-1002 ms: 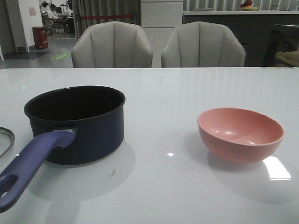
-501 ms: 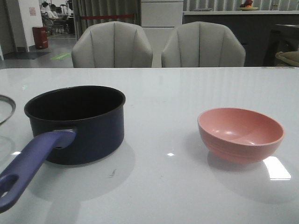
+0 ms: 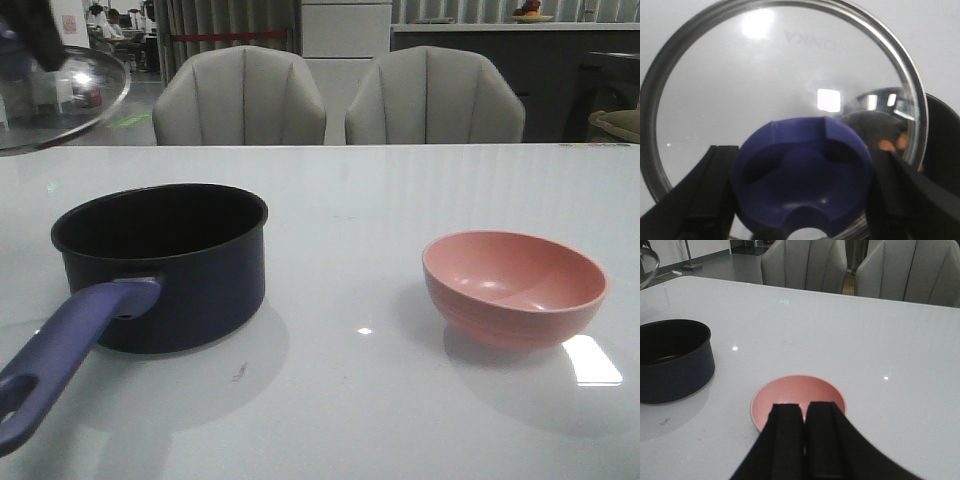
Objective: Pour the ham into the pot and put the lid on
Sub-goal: 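Lower the glass lid onto the pot and open the left gripper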
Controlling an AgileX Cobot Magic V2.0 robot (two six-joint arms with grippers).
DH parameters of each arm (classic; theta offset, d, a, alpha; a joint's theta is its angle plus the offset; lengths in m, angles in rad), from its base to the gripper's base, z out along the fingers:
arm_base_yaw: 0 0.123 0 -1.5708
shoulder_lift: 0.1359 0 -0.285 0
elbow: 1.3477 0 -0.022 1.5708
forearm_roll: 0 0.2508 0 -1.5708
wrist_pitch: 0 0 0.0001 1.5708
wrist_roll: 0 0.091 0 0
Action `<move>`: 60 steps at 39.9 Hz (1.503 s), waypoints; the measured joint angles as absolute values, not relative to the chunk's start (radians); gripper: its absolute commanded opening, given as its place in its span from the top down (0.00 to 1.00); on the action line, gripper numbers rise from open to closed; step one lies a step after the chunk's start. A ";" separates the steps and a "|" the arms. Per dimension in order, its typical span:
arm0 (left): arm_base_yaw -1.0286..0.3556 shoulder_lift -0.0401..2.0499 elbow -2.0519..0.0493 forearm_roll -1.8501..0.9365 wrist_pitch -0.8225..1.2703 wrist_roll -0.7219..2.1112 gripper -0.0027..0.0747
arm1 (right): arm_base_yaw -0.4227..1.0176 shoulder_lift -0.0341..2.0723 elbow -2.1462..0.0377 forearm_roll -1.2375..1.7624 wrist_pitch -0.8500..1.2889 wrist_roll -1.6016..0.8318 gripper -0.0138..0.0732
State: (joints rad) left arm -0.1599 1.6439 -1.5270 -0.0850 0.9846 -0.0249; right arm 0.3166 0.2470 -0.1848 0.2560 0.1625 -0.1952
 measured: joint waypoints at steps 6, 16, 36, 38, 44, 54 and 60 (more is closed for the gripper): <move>-0.279 1.679 -1.529 -0.093 0.992 -0.016 0.68 | 0.317 0.247 -0.185 0.256 0.162 -0.195 0.67; -0.375 1.774 -1.529 -0.093 1.009 -0.013 0.67 | 0.317 0.247 -0.185 0.256 0.162 -0.195 0.67; -0.387 1.808 -1.536 -0.091 1.024 -0.009 0.67 | 0.317 0.247 -0.185 0.256 0.162 -0.195 0.67; -0.387 1.811 -1.536 -0.091 1.025 -0.009 0.67 | 0.317 0.247 -0.185 0.256 0.162 -0.195 0.67; -0.387 1.832 -1.541 -0.095 1.015 -0.009 0.67 | 0.317 0.247 -0.185 0.256 0.162 -0.195 0.67; -0.387 1.855 -1.546 -0.114 1.009 -0.009 0.56 | 0.317 0.247 -0.185 0.256 0.162 -0.195 0.67; -0.387 1.858 -1.546 -0.114 1.009 -0.009 0.27 | 0.317 0.247 -0.185 0.256 0.162 -0.195 0.67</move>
